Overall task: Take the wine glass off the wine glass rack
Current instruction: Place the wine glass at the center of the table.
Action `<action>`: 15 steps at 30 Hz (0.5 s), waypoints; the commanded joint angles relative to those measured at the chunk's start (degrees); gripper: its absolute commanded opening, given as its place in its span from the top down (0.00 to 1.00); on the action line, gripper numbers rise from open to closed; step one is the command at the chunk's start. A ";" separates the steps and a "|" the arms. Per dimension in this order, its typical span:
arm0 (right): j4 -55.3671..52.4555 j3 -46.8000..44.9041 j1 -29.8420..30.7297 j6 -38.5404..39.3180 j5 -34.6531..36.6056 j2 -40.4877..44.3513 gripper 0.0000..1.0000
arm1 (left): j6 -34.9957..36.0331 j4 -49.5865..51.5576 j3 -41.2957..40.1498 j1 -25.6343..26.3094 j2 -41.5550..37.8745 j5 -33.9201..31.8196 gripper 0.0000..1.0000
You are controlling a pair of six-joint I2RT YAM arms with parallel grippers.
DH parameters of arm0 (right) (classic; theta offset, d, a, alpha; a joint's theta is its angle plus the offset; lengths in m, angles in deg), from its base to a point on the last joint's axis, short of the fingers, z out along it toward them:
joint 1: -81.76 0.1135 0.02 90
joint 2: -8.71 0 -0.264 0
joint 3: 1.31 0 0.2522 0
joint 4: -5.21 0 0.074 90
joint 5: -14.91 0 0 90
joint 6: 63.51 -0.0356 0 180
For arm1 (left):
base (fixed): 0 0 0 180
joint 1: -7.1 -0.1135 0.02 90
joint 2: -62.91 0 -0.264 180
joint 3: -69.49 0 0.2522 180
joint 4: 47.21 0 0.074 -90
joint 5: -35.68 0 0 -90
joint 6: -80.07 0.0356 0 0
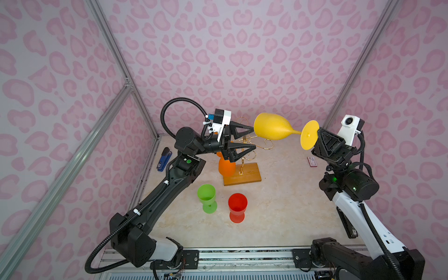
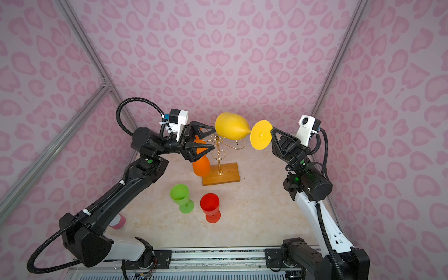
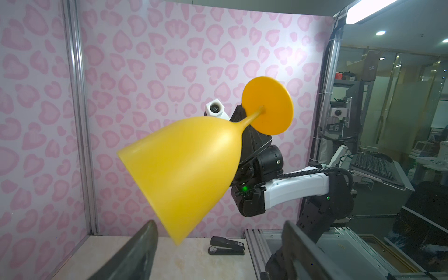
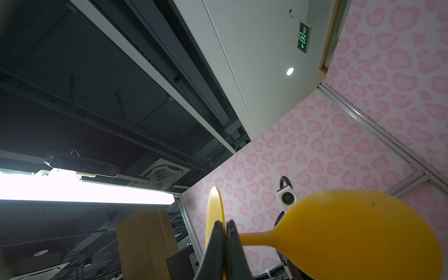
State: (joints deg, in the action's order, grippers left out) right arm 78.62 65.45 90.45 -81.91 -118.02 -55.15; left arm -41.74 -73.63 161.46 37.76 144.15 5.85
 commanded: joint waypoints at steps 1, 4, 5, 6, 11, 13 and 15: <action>2.16 -0.32 0.83 1.08 -0.39 -0.35 1.00 | -3.47 -6.27 1.05 -0.07 0.98 1.19 0.18; 2.15 0.05 1.49 1.27 -0.30 -0.65 1.00 | -4.15 -7.16 1.07 -0.07 1.57 1.01 0.18; 2.18 0.06 1.64 1.35 -0.22 -0.74 1.00 | -4.51 -7.51 1.14 -0.07 1.86 1.01 0.18; 2.21 0.07 1.68 1.50 -0.22 -0.74 1.00 | -4.88 -7.75 1.18 -0.07 2.06 1.09 0.18; 2.14 -0.52 2.22 2.03 0.04 -1.27 1.00 | -7.24 -10.69 1.09 -0.07 3.00 1.37 0.26; 2.19 -0.87 2.36 2.12 0.05 -1.51 1.00 | -8.24 -11.78 0.98 -0.07 3.10 1.54 0.37; 2.17 -1.06 2.39 2.14 0.05 -1.79 1.00 | -8.59 -12.17 0.89 -0.07 3.01 1.50 0.46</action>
State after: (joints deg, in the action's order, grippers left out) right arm 78.91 64.79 92.70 -80.47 -117.94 -56.65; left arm -48.69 -81.69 161.99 37.73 146.99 6.48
